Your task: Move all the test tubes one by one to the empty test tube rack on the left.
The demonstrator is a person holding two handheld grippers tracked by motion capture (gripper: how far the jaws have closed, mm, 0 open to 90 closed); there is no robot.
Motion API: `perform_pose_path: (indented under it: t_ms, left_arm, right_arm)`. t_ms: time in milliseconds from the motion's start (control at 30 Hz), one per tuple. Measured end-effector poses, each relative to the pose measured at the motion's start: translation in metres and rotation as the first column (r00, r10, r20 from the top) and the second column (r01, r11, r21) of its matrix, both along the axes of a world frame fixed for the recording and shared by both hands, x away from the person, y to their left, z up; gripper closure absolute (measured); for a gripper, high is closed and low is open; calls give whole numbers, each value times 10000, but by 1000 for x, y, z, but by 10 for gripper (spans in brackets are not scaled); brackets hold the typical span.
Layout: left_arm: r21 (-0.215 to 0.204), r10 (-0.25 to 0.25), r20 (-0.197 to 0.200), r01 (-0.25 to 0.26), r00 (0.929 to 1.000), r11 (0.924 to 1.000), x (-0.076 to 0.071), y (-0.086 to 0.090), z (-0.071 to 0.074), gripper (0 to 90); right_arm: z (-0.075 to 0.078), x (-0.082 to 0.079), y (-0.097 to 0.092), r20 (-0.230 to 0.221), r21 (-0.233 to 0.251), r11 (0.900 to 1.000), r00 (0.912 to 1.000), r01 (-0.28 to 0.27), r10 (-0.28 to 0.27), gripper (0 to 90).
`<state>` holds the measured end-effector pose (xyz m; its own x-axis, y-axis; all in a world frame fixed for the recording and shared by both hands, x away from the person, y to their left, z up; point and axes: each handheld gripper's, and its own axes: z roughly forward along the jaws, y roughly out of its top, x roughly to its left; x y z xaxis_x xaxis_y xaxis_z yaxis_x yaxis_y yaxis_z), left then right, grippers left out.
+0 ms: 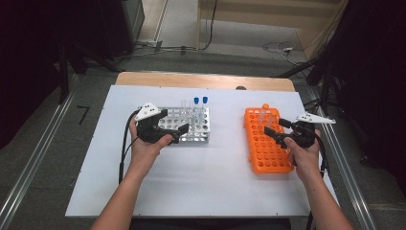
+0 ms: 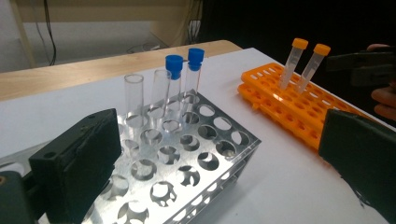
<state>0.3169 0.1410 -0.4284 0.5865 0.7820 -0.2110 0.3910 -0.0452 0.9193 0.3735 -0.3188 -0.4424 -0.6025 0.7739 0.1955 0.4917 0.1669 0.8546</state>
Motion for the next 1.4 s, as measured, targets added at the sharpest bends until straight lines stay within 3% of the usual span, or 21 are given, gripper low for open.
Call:
perform_pose_path:
  t_ms: [133,200,333,533,633,767,933,1133,1200,1400]
  left_arm:
    - [-141,-11,-45,10,10000,9999,-2,2,-3,0]
    - [-93,-73,-43,73,10000,9999,-3,1,-4,0]
    - [-52,-104,-56,103,9999,9999,-4,-1,-5,0]
    - [-34,-82,-87,82,9999,10000,-4,-3,-6,0]
    - [-10,-44,-132,44,9999,10000,-3,-5,-7,0]
    - [3,-111,-175,111,9998,9999,-3,-6,-8,4]
    - [23,-240,-138,240,9996,9997,-4,-7,-7,5]
    - [-65,-339,-79,339,9994,9994,-8,-6,-5,16]
    - [-111,-352,-32,352,9994,9993,-8,-6,-4,16]
    - [-181,-524,45,524,9986,9985,-11,-9,-1,16]
  right_arm:
    - [-11,12,1,-176,-330,9992,9995,241,-247,339]
    - [-14,18,2,-374,-829,9962,9989,260,-292,412]
    - [-14,23,3,-435,-1009,9947,9987,202,-247,512]
    - [-16,28,11,-409,-2002,9794,9985,274,-363,610]
    - [-17,29,15,-407,-2435,9697,9987,197,-305,710]
    - [-17,27,19,-176,-2838,9586,9994,220,-281,722]
    - [-14,22,14,65,-2141,9758,9990,452,-448,726]
    - [-5,12,7,427,-1611,9844,9970,705,-644,727]
    - [0,7,5,503,-1295,9897,9973,602,-541,727]
    - [8,-6,12,474,-964,9953,9989,27,19,727]
